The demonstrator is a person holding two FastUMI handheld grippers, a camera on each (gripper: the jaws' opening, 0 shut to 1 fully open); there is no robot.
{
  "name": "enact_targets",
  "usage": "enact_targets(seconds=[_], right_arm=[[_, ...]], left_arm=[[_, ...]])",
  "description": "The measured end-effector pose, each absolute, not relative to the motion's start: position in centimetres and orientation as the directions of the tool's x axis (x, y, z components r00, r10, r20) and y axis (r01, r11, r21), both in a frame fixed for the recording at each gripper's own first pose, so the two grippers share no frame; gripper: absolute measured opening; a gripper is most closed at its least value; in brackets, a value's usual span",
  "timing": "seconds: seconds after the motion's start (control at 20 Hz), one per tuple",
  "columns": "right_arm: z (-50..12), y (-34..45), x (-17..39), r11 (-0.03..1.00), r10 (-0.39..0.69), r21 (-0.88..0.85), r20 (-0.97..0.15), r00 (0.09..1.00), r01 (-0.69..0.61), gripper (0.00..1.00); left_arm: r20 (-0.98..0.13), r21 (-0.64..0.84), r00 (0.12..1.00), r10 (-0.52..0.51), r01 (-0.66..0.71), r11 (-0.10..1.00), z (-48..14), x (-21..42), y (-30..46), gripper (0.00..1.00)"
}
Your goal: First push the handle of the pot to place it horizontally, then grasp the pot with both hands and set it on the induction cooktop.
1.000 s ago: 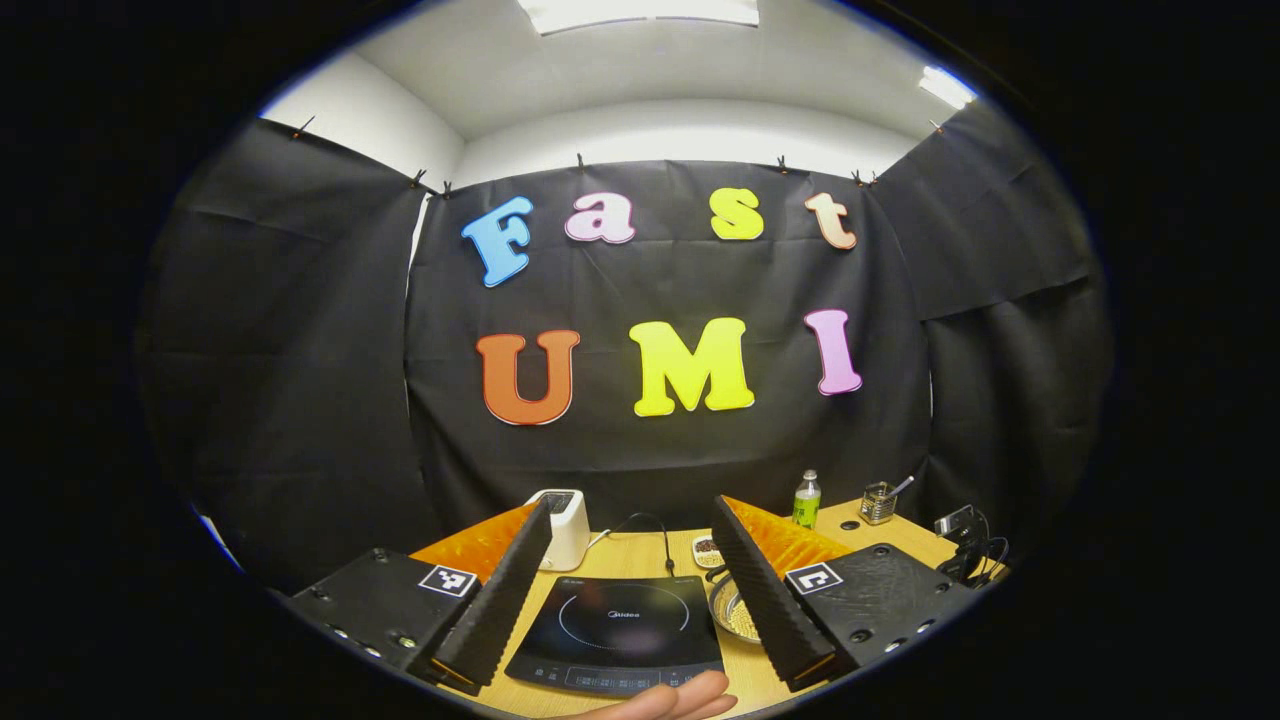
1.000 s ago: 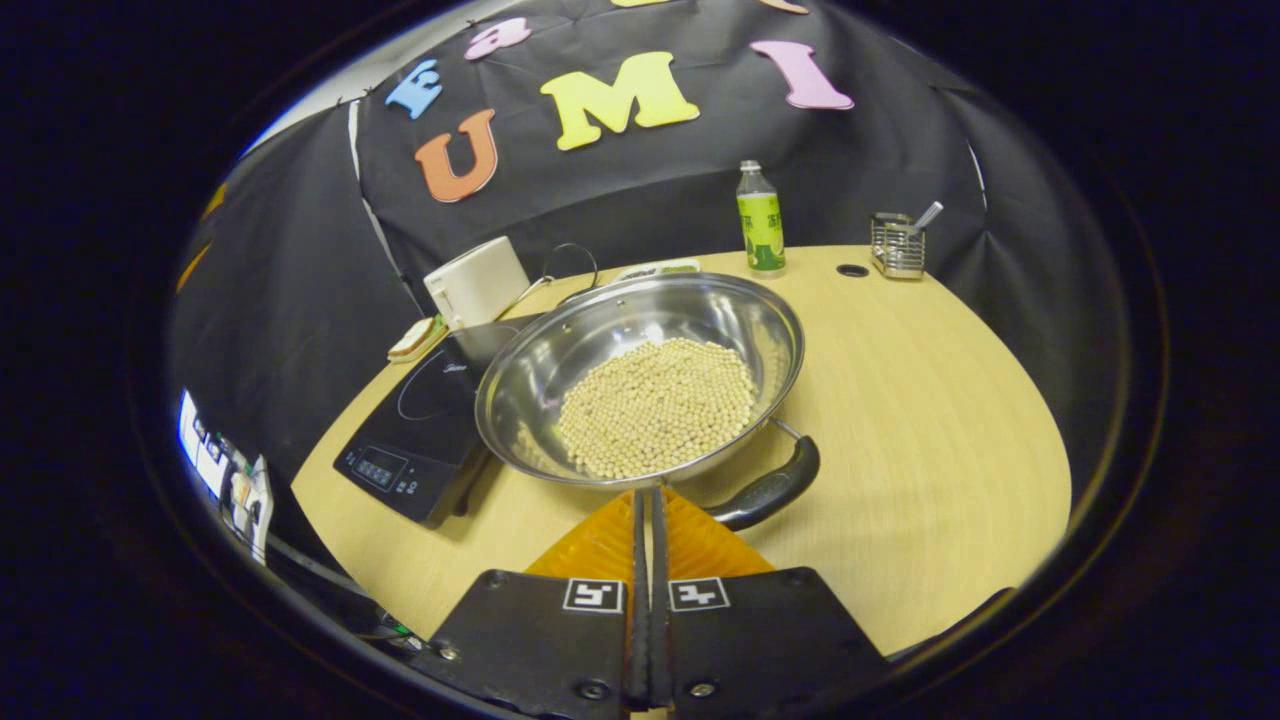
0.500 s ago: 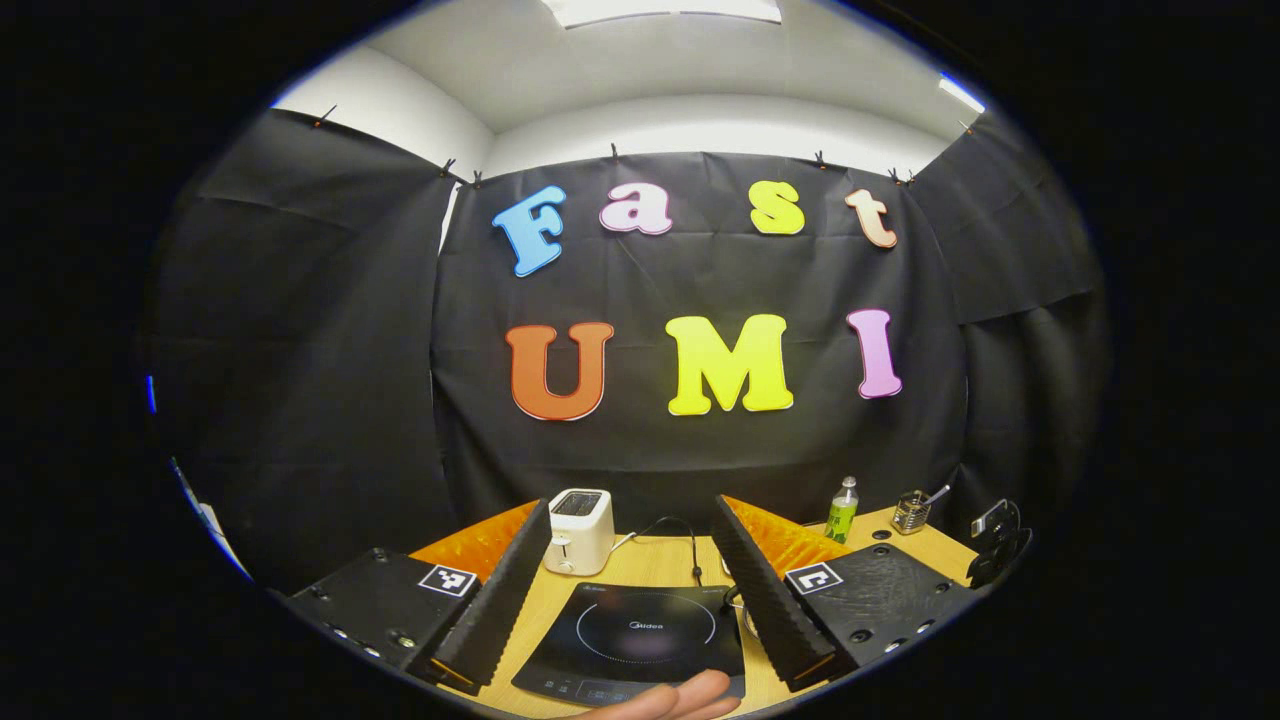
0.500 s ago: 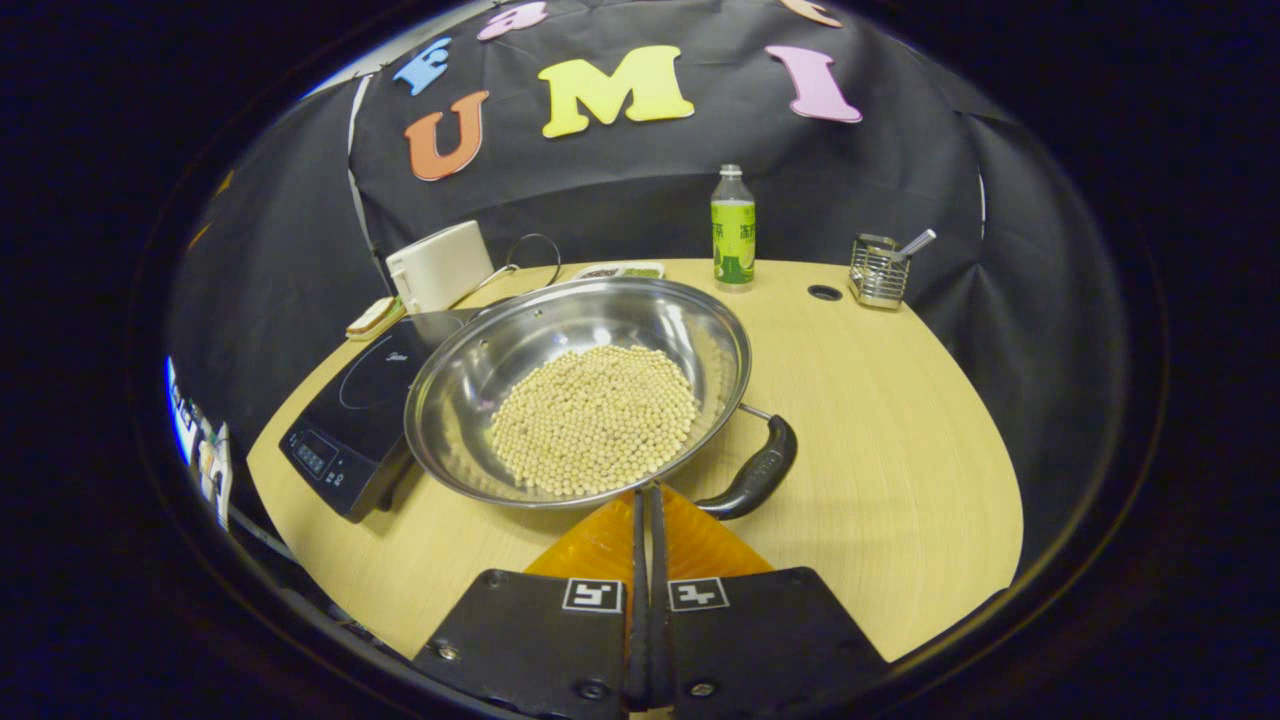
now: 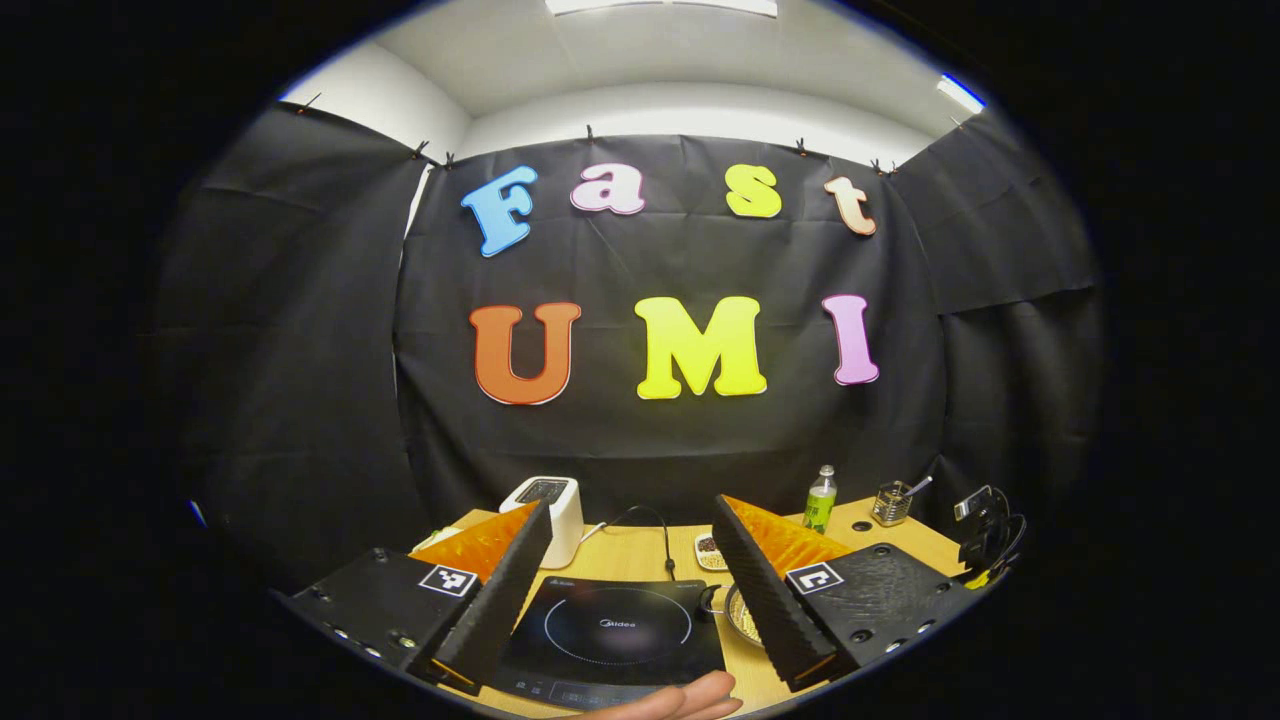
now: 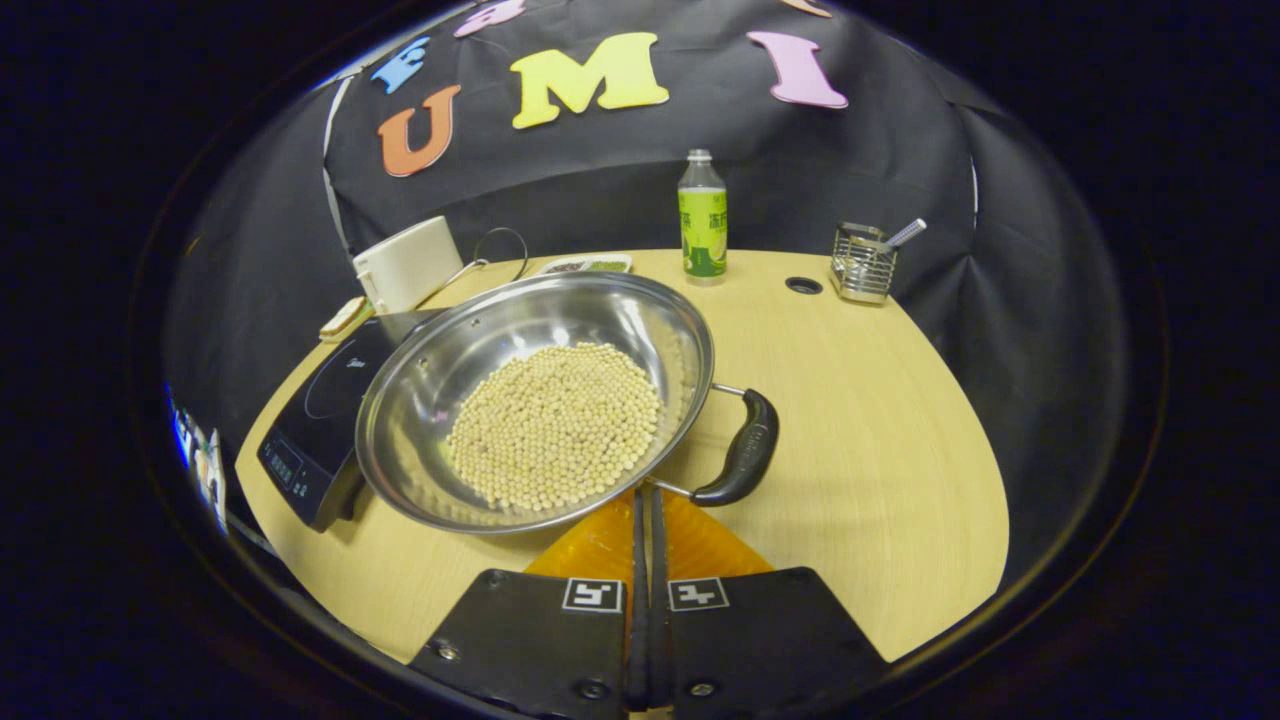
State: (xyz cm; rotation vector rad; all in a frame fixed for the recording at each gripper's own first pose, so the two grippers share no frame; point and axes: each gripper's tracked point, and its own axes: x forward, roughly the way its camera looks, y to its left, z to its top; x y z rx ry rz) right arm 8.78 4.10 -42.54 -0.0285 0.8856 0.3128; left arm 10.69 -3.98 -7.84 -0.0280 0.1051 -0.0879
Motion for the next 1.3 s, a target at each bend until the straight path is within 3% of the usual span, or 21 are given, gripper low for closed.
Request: enact_targets(seconds=[0.1, 0.15, 0.6, 1.15, 1.25, 1.3], right_arm=[[-42.5, 3.3, 9.7, 0.96, 0.232, 0.079, -0.767, 0.598, -0.27, 0.0], [-42.4, 2.9, 10.2, 0.962, 0.22, 0.067, -0.766, 0.603, -0.265, 0.04], [-42.6, 1.0, 13.8, 0.972, 0.136, -0.019, -0.768, 0.626, -0.235, 0.04], [-38.4, 0.4, 13.1, 0.977, 0.156, 0.009, -0.709, 0.688, -0.212, 0.01], [-37.5, 0.3, 13.5, 0.978, 0.163, 0.018, -0.689, 0.706, -0.208, 0.04], [-37.2, 0.3, 13.7, 0.978, 0.167, 0.021, -0.677, 0.717, -0.208, 0.12]], left_arm=[[-0.106, -0.032, 0.99, -0.091, 0.088, 0.996, -8.1, 11.0, -4.0, 0.96], [-0.107, -0.032, 0.99, -0.095, 0.092, 0.995, -8.3, 11.1, -4.3, 0.96], [-0.191, -0.033, 0.971, -0.145, 0.141, 0.989, -12.4, 12.9, -7.7, 0.96], [-0.357, -0.087, 0.914, -0.195, 0.175, 0.981, -18.9, 15.6, -11.7, 0.96], [-0.38, -0.103, 0.901, -0.211, 0.185, 0.977, -19.9, 16.1, -12.5, 0.97], [-0.391, -0.107, 0.896, -0.212, 0.185, 0.977, -20.3, 16.3, -12.7, 0.96]])
